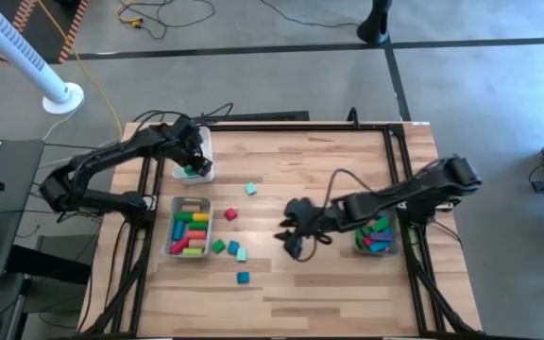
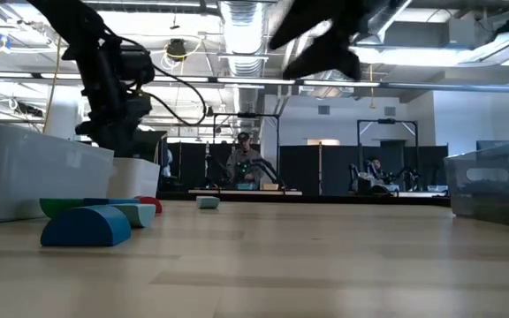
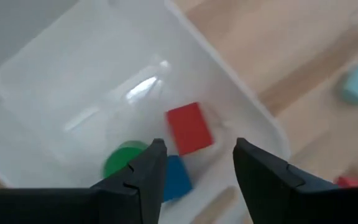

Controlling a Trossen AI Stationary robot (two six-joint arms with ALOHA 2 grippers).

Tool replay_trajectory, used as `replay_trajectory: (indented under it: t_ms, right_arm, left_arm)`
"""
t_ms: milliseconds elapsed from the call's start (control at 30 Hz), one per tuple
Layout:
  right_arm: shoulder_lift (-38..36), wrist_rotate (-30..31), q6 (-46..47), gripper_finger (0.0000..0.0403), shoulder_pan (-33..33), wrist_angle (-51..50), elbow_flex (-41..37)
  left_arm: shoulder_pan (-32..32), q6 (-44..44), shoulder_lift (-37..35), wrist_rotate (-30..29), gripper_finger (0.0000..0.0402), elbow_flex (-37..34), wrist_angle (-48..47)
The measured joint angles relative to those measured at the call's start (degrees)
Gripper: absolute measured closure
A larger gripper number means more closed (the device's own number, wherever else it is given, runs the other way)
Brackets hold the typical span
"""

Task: Sort blocks by size
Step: Put the light blue semicircular block into the white bin

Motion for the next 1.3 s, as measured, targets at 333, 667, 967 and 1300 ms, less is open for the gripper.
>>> replay_trajectory:
  t_ms: [333, 667, 967, 1300]
  right_arm:
    - [10.65, -4.46, -1.70, 0.0177, -4.99, 15.85, -0.04]
    - [15.54, -8.34, -2.84, 0.0177, -10.61, 16.57, 0.79]
    - [22.46, -8.07, -3.79, 0.0172, -12.83, 10.59, 7.69]
    - [24.53, -5.19, -4.37, 0.0143, -16.92, 7.62, 12.55]
  left_arm:
    - [-3.06, -1.46, -10.68, 7.85, 0.0223, 0.07, 0.49]
    - [-11.35, -5.75, -23.44, 11.58, 0.0223, 0.10, 1.83]
    - [-18.70, -9.86, -25.11, 10.83, 0.0223, 0.10, 1.84]
    - [-23.75, -12.23, -23.77, 8.74, 0.0223, 0.11, 1.84]
